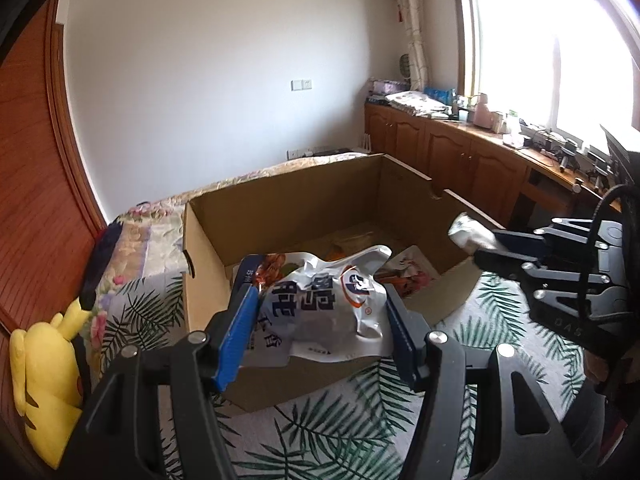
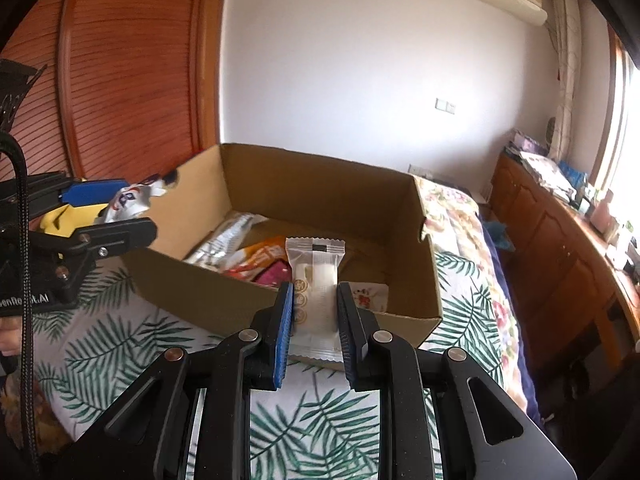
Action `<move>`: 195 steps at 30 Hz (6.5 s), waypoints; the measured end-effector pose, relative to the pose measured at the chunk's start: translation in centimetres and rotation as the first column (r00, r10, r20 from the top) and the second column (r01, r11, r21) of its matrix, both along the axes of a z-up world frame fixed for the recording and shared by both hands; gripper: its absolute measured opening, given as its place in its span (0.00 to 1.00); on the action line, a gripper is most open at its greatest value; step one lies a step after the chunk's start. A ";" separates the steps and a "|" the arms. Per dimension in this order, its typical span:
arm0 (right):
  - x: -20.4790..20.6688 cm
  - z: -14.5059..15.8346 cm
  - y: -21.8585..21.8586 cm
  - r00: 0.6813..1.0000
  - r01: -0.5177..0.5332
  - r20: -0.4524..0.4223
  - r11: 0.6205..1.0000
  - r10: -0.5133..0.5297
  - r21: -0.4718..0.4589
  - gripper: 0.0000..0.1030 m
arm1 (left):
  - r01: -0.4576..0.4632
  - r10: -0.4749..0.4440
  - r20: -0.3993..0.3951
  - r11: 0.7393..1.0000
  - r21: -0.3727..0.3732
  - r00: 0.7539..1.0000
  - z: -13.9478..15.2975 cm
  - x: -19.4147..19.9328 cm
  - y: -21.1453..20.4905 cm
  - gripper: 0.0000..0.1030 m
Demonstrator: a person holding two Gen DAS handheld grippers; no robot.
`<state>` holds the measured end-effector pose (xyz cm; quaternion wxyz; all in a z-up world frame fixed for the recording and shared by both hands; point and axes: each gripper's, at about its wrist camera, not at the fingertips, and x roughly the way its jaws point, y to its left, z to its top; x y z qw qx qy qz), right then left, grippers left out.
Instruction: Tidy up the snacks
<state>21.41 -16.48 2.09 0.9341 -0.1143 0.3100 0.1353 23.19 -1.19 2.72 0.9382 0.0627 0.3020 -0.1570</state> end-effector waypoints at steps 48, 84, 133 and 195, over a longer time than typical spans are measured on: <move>1.1 1.8 -1.9 0.999 0.040 0.003 0.988 -0.041 0.152 0.32 | -0.037 0.040 0.064 0.998 -0.043 0.997 2.9 -1.0 0.0 0.69; -12.2 4.5 -2.2 0.990 0.052 0.122 0.978 -0.078 0.201 0.71 | -0.048 0.054 0.163 0.998 -0.045 0.985 4.0 -13.5 0.4 0.83; -20.1 1.1 -1.6 0.973 0.106 0.182 0.978 -0.139 0.179 1.00 | -0.185 0.198 0.135 0.977 -0.105 0.971 -0.6 -21.6 1.6 1.00; -20.1 0.7 -2.0 0.966 0.137 0.195 0.975 -0.170 0.176 1.00 | -0.192 0.208 0.150 0.974 -0.117 0.967 -0.1 -22.1 2.1 1.00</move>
